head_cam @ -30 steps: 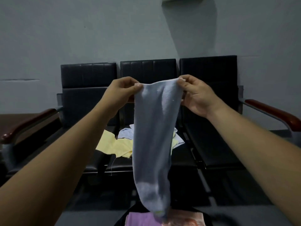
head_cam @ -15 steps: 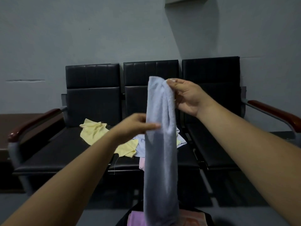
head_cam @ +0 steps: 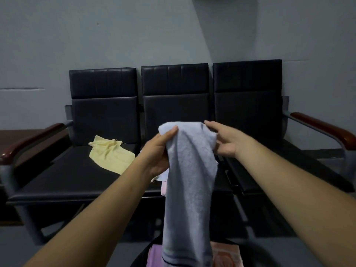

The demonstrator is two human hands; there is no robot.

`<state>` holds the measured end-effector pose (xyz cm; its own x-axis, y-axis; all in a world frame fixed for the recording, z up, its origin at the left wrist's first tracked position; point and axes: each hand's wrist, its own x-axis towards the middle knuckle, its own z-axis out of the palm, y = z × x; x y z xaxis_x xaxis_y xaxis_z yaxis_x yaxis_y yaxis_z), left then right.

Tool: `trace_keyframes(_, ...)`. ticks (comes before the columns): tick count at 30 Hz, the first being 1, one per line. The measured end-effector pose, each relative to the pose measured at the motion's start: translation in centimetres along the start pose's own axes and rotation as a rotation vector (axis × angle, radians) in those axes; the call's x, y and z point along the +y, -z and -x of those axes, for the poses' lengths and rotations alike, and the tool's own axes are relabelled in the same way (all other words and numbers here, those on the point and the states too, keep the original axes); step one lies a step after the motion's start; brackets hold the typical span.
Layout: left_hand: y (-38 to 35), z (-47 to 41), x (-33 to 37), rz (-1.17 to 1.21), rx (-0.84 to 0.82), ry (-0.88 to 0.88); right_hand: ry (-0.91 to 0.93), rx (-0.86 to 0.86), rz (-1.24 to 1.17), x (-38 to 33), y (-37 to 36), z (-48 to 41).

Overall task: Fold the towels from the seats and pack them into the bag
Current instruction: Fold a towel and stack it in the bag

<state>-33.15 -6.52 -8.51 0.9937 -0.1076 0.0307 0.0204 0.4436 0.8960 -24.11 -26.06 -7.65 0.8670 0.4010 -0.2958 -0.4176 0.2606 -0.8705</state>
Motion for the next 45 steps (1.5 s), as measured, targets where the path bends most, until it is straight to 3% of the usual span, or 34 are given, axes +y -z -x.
trace_keyframes(3, 0.5, -0.6, 0.4, 0.068, 0.039, -0.032, -0.057, -0.135, -0.149, 3.3, 1.5, -0.1)
trace_keyframes(8, 2.2, -1.7, -0.1, -0.009, 0.103, -0.034, -0.041, -0.335, 0.082, 6.0, 2.0, 0.6)
trace_keyframes(12, 4.3, -2.3, -0.7, -0.225, 0.035, -0.045, 0.062, -0.325, 0.059, 5.4, 0.8, 0.0)
trace_keyframes(16, 5.6, -1.7, -2.5, -0.435, -0.091, 0.083, 0.119, -0.205, -0.044, 4.4, -0.6, -0.7)
trace_keyframes(19, 5.7, -1.0, -3.9, -0.596, -0.064, 0.136, 0.1, -0.166, -0.032, 3.5, -0.9, -0.6)
trace_keyframes(25, 5.1, -0.9, -5.1, -0.192, 0.04, 0.1, 0.059, -0.024, -0.056, 3.0, 0.4, -0.7)
trace_keyframes(30, 4.5, -1.4, -5.0, -0.164, 0.118, 0.06, -0.092, 0.074, -0.045, 3.9, 2.2, -1.0)
trace_keyframes(34, 4.6, -1.6, -5.2, -0.172, 0.015, 0.06, -0.121, -0.059, 0.022, 4.3, 2.9, 0.0)
trace_keyframes(38, 5.2, -2.0, -5.6, -0.154, 0.094, -0.006, -0.012, -0.102, -0.103, 5.1, 2.9, 0.1)
trace_keyframes(41, 5.9, -2.1, -6.0, -0.335, 0.203, -0.123, -0.012, -0.049, -0.145, 6.3, 3.3, -0.6)
trace_keyframes(45, 7.4, -1.7, -6.3, -1.018, 0.344, -0.339, -0.028, -0.013, 0.13, 7.5, 3.7, 0.0)
